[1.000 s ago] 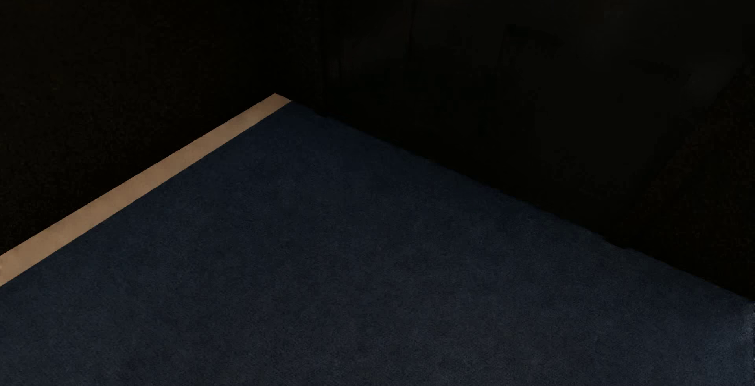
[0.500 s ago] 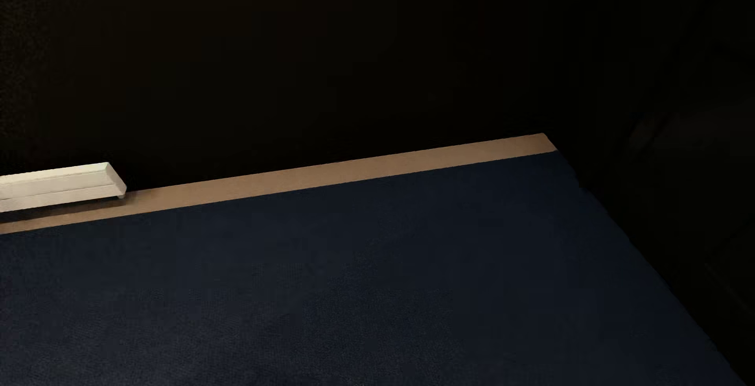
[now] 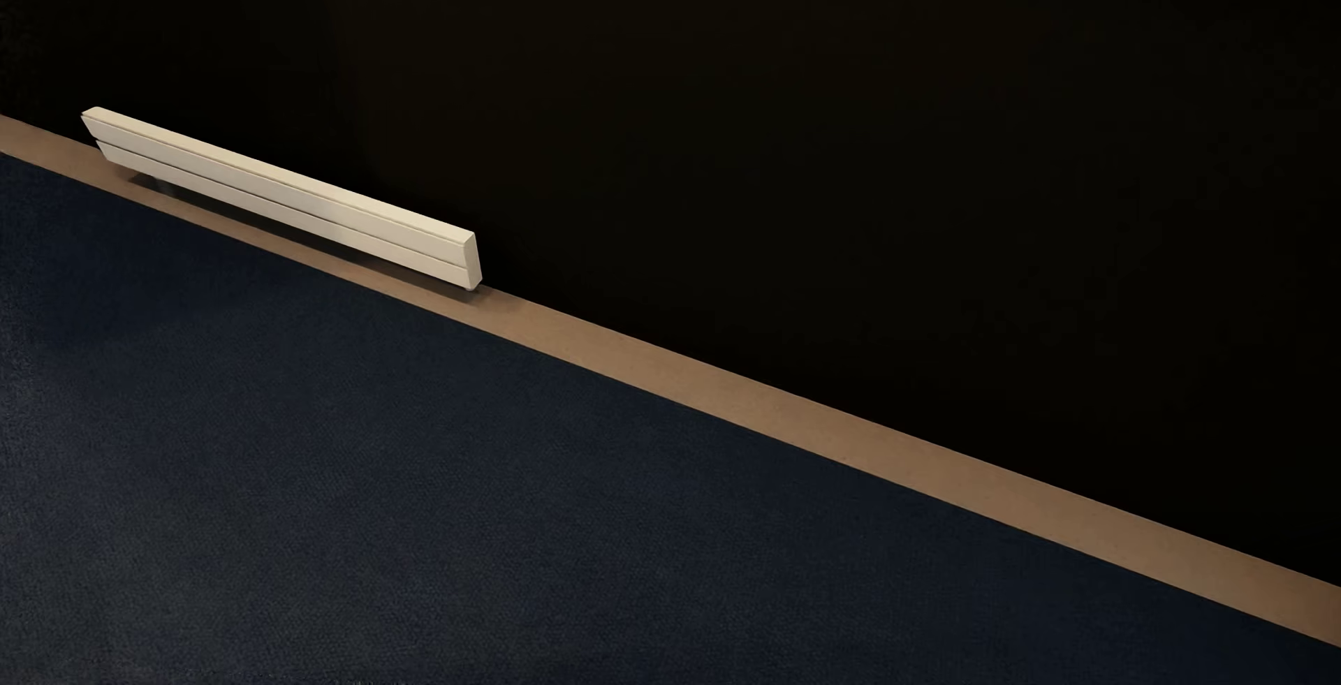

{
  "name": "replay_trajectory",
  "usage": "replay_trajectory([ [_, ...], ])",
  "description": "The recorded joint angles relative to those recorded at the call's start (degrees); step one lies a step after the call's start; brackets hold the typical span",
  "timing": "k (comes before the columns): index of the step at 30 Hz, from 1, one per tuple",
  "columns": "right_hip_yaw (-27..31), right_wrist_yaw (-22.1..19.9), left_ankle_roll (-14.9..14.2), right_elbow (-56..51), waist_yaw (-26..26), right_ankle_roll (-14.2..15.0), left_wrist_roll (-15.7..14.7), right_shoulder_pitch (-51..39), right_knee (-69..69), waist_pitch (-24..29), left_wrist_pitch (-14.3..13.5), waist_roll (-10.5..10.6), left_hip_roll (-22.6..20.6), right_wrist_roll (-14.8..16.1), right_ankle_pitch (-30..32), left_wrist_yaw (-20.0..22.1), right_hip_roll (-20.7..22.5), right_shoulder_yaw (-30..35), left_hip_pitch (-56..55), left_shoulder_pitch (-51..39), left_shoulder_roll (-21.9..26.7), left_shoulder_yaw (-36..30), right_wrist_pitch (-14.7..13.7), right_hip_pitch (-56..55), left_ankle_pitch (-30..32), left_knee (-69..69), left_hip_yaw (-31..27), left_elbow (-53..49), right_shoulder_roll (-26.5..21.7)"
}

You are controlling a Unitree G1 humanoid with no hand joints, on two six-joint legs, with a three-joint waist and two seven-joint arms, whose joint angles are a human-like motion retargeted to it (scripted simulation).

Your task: Walk around the corner

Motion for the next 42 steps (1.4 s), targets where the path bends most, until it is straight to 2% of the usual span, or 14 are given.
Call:
replay_trajectory([
  [4,0.0,0.0,0.0,3.2,-5.4,0.0,0.0,2.4,-6.7,3.2,0.0,1.9,1.3,0.0,-14.9,0.0,2.6,6.4,11.6,-6.0,1.5,17.3,0.0,-9.7,-4.1,-2.8,0.0,-10.5,0.7],
  [6,0.0,0.0,0.0,2.8,-8.4,0.0,0.0,2.4,-21.4,4.3,0.0,2.1,2.3,0.0,-10.5,0.0,5.3,5.0,15.0,-8.6,1.7,20.8,0.0,-11.7,-3.8,-4.2,0.0,-14.7,0.4],
  [11,0.0,0.0,0.0,0.4,-8.0,0.0,0.0,-0.7,-39.3,6.5,0.0,1.4,4.0,0.0,1.0,0.0,9.6,-2.5,23.3,-9.4,0.4,13.3,0.0,-15.0,-4.5,-5.1,0.0,-9.6,-2.1],
  [14,0.0,0.0,0.0,-2.9,-10.7,0.0,0.0,-0.7,-37.0,5.7,0.0,1.3,5.0,0.0,2.6,0.0,10.2,-10.7,28.7,-4.7,-0.2,-1.1,0.0,-14.6,-2.8,-5.2,0.0,-0.4,-3.2],
  [18,0.0,0.0,0.0,-0.4,-12.4,0.0,0.0,-1.5,-32.9,4.4,0.0,6.5,8.3,0.0,-8.2,0.0,9.2,-8.5,20.8,2.6,-1.0,-15.4,0.0,-8.7,14.9,10.2,0.0,5.7,-4.2],
  [20,0.0,0.0,0.0,-0.1,-9.5,0.0,0.0,-2.5,-33.9,2.4,0.0,7.4,7.6,0.0,-12.6,0.0,7.8,-6.3,3.9,2.0,0.3,-11.3,0.0,-6.6,22.2,31.6,0.0,4.2,-3.2],
  [23,0.0,0.0,0.0,-1.9,-2.9,0.0,0.0,-4.0,-38.0,1.6,0.0,4.3,4.5,0.0,-15.1,0.0,5.8,-6.0,-12.3,1.3,1.1,3.3,0.0,1.3,14.4,42.0,0.0,-0.3,-1.1],
  [27,0.0,0.0,0.0,-5.4,2.9,0.0,0.0,-5.1,-41.0,5.4,0.0,2.8,2.7,0.0,-17.2,0.0,7.1,-11.4,-13.0,1.7,-1.7,14.5,0.0,14.5,23.2,7.1,0.0,-7.6,-1.3],
  [29,0.0,0.0,0.0,-6.4,3.8,0.0,0.0,-5.2,-41.3,6.1,0.0,3.2,4.7,0.0,-18.0,0.0,9.1,-12.9,-11.5,2.3,-2.0,13.6,0.0,19.2,9.1,-3.4,0.0,-8.7,-1.9],
  [30,0.0,0.0,0.0,-7.0,3.5,0.0,0.0,-4.8,-41.1,5.9,0.0,3.0,5.2,0.0,-18.3,0.0,9.5,-13.7,-12.8,2.4,-1.9,12.4,0.0,21.0,7.5,-3.1,0.0,-7.9,-1.9],
  [33,0.0,0.0,0.0,-7.5,4.2,0.0,0.0,0.1,-37.5,3.4,0.0,-0.5,3.1,0.0,-13.1,0.0,5.6,-15.6,-16.1,2.5,-1.6,5.2,0.0,23.1,25.0,1.5,0.0,-0.2,-0.9],
  [36,0.0,0.0,0.0,-3.0,-0.8,0.0,0.0,2.7,-12.5,-0.6,0.0,-5.0,-0.2,0.0,7.3,0.0,-3.1,-9.1,-11.3,2.6,0.1,-7.1,0.0,6.7,17.7,1.7,0.0,6.0,0.2],
  [39,0.0,0.0,0.0,0.7,-7.6,0.0,0.0,4.0,5.9,1.9,0.0,-3.0,-0.4,0.0,-8.2,0.0,-3.7,-2.3,2.8,-3.5,1.2,-15.0,0.0,-7.6,5.2,-1.9,0.0,6.8,0.0],
  [42,0.0,0.0,0.0,4.3,-10.9,0.0,0.0,5.2,-7.6,5.8,0.0,0.6,3.5,0.0,-16.9,0.0,0.5,5.6,17.9,-6.1,2.5,2.6,0.0,-12.6,-6.8,-3.1,0.0,0.3,0.6],
])
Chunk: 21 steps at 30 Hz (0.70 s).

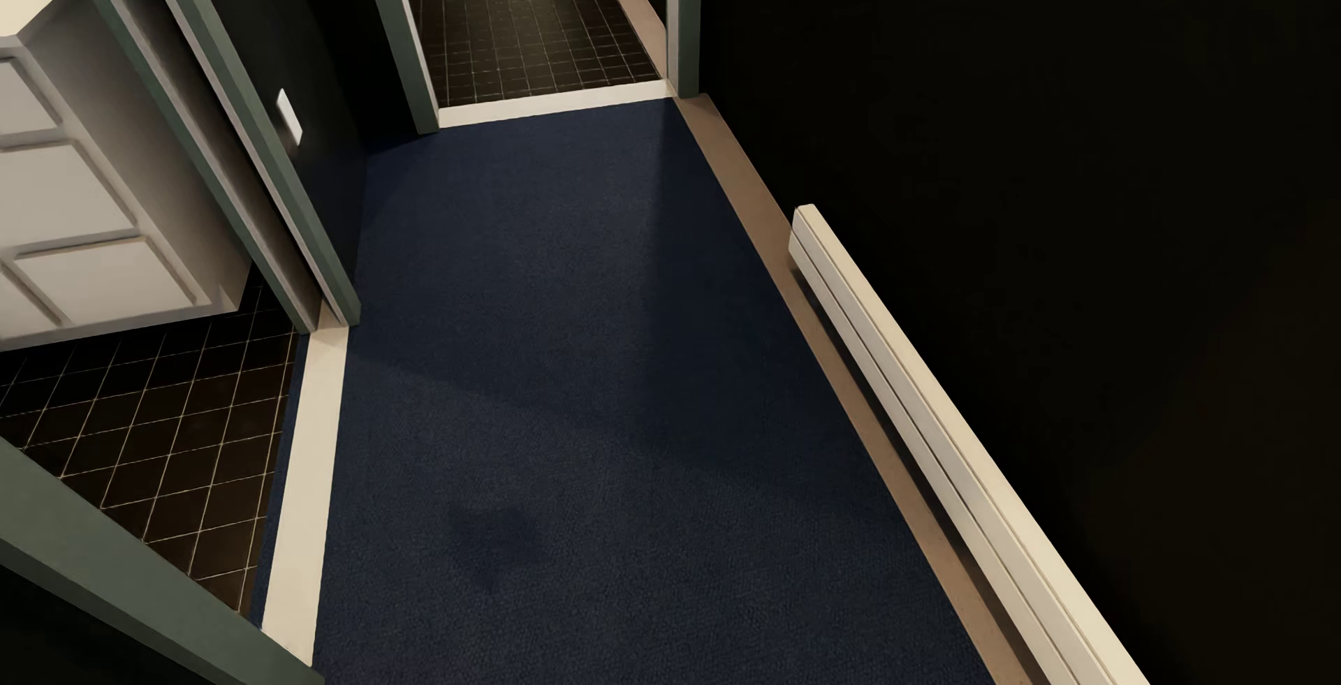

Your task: Walk around the corner

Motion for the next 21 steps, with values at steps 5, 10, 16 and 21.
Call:
replay_trajectory([
  [5,0.0,0.0,0.0,-4.0,-1.1,0.0,0.0,-0.7,-33.3,2.3,0.0,1.8,2.2,0.0,14.4,0.0,2.6,-3.7,11.9,-4.2,0.6,17.9,0.0,0.4,-0.1,-0.9,0.0,-15.2,0.5],
  [10,0.0,0.0,0.0,-2.3,-2.5,0.0,0.0,-6.2,-24.3,-0.1,0.0,5.8,7.7,0.0,10.1,0.0,5.4,-11.3,8.3,0.4,-3.5,7.1,0.0,3.8,25.9,11.2,0.0,-6.7,-2.0],
  [16,0.0,0.0,0.0,-11.8,10.3,0.0,0.0,-11.2,-32.7,-1.3,0.0,4.2,4.1,0.0,6.2,0.0,6.7,-23.6,-27.2,8.1,-2.7,-6.9,0.0,18.5,31.4,30.2,0.0,-1.0,-3.8],
  [21,0.0,0.0,0.0,-16.3,11.9,0.0,0.0,-9.4,-33.6,0.9,0.0,4.4,3.0,0.0,-0.8,0.0,8.5,-25.6,-28.4,10.6,-3.6,-11.8,0.0,31.4,14.1,0.8,0.0,1.1,-3.7],
])
